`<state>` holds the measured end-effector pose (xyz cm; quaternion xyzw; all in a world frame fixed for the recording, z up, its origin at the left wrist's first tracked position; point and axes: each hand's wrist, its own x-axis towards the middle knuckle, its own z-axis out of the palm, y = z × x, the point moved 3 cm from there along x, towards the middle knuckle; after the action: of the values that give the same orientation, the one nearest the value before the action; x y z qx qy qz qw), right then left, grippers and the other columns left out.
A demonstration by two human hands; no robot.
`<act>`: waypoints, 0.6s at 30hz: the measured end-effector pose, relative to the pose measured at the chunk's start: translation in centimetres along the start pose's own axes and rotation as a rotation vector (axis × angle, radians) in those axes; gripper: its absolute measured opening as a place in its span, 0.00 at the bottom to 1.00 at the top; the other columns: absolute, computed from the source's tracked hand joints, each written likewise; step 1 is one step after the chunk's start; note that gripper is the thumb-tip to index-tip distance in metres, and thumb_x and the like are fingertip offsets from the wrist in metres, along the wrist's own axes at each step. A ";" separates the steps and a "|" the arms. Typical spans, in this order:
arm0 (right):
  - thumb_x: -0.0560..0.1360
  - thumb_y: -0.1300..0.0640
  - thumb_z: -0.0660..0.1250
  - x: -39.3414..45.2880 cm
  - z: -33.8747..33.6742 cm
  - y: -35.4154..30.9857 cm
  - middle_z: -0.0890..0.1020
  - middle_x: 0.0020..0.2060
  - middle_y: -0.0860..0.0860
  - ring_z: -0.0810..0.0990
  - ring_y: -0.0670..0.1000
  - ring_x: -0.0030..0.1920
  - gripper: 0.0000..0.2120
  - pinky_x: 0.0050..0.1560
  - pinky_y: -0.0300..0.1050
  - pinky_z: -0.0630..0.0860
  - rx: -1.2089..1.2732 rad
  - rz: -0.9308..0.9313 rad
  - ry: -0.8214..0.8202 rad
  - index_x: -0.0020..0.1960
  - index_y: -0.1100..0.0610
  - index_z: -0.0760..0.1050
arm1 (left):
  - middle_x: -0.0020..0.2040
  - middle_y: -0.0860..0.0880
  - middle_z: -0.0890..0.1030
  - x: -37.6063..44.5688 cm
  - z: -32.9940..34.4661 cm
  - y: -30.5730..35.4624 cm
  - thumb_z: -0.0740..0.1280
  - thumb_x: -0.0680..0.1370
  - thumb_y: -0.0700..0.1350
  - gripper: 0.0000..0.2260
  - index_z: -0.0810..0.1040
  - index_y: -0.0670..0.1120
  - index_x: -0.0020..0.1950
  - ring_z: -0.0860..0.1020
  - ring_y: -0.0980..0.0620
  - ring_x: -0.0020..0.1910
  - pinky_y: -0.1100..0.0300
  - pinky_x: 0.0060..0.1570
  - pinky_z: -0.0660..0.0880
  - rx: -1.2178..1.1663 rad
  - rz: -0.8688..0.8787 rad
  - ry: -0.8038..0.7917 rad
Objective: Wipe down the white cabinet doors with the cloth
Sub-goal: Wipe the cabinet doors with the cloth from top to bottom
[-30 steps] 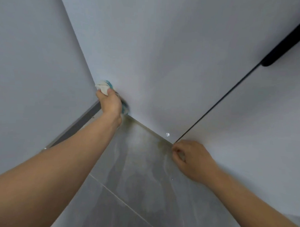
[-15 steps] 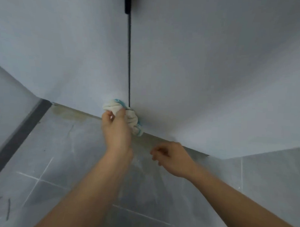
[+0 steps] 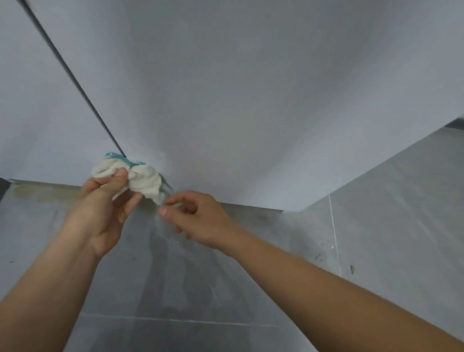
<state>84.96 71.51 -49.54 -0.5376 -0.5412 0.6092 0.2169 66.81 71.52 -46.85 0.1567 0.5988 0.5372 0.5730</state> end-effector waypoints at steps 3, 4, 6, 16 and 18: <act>0.76 0.43 0.74 0.5 0.4 -0.9 0.88 0.48 0.51 0.85 0.46 0.40 0.18 0.40 0.44 0.81 0.130 -0.012 0.016 0.59 0.53 0.83 | 0.58 0.41 0.83 -1.0 2.4 -0.8 0.68 0.80 0.39 0.10 0.78 0.45 0.61 0.85 0.48 0.51 0.53 0.60 0.80 0.053 0.026 -0.055; 0.75 0.41 0.74 0.8 0.7 -1.3 0.88 0.49 0.51 0.86 0.46 0.42 0.19 0.43 0.45 0.82 0.157 -0.021 0.033 0.58 0.53 0.84 | 0.59 0.39 0.83 -1.3 2.7 -0.8 0.68 0.80 0.39 0.10 0.78 0.42 0.62 0.85 0.44 0.54 0.52 0.60 0.80 0.049 0.021 -0.052; 0.69 0.33 0.74 1.2 0.9 -1.9 0.89 0.45 0.48 0.87 0.47 0.45 0.23 0.51 0.51 0.85 0.150 -0.020 0.090 0.51 0.51 0.86 | 0.60 0.37 0.83 -1.2 2.6 -0.4 0.69 0.80 0.40 0.11 0.78 0.40 0.62 0.83 0.41 0.60 0.50 0.64 0.78 0.066 -0.001 -0.072; 0.70 0.36 0.75 3.1 4.6 -4.6 0.88 0.42 0.51 0.86 0.53 0.50 0.22 0.43 0.39 0.71 0.059 0.055 0.466 0.44 0.56 0.86 | 0.54 0.51 0.87 2.6 -5.2 7.4 0.60 0.84 0.50 0.14 0.84 0.50 0.58 0.83 0.48 0.57 0.47 0.57 0.76 0.887 -0.037 -0.279; 0.72 0.39 0.74 2.8 4.1 -4.3 0.85 0.34 0.50 0.86 0.53 0.45 0.19 0.40 0.42 0.73 0.024 0.037 0.476 0.35 0.55 0.82 | 0.51 0.51 0.88 3.9 -7.9 7.2 0.61 0.84 0.49 0.12 0.85 0.50 0.56 0.83 0.45 0.55 0.50 0.51 0.76 0.953 -0.017 -0.214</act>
<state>79.05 73.51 -47.54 -0.6732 -0.4576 0.4755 0.3337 55.89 73.65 -44.77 0.4512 0.7171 0.1796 0.5000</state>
